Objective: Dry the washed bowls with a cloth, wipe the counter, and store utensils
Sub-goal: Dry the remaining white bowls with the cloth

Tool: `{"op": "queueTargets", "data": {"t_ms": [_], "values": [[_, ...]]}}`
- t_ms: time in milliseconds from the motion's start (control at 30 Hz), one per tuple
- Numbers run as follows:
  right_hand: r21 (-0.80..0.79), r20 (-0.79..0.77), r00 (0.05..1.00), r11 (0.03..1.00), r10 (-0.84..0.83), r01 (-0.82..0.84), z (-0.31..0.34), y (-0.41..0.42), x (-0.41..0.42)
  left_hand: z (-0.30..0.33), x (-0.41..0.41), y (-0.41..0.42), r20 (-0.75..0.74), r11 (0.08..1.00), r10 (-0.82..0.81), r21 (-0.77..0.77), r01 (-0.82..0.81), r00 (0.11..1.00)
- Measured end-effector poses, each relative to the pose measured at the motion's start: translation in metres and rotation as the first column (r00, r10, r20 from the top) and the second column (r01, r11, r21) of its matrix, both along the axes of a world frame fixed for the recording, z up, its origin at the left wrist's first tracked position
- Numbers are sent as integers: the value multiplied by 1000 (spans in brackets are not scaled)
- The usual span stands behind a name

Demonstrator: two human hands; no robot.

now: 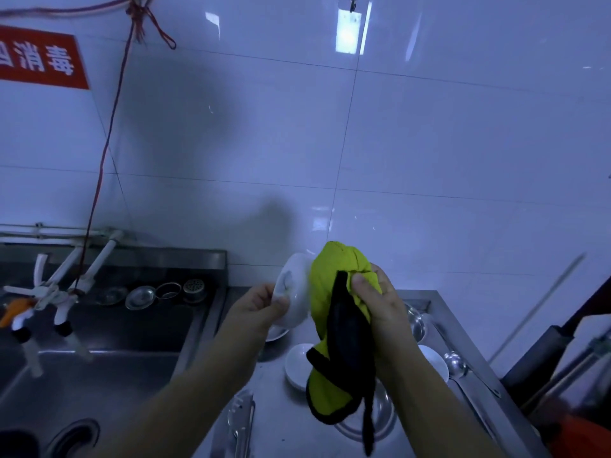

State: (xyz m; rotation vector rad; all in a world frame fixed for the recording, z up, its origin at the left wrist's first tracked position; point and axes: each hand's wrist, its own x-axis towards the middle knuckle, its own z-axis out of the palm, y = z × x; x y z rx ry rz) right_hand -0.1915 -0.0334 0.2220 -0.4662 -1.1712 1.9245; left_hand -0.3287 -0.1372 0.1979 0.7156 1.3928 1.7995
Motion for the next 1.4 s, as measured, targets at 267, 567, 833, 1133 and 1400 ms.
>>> {"op": "queueTargets", "data": {"t_ms": [267,567,833,1133,1400], "values": [[195,280,941,971,-188,136,-11,15,-5,0,16,6,110,994,-83,74,76,990],[674,296,739,681,-605,287,-17,1,-14,-1,25,12,125,995,-51,89,40,991],[745,205,744,595,-636,303,-19,-10,-15,1,26,14,-35,998,60,17,-59,998],[438,242,905,872,-348,218,-14,19,7,15,-13,6,60,997,37,59,-41,997],[995,96,847,60,-523,-76,-32,-9,-13,22,-7,14,70,998,-46,56,42,996]]}}
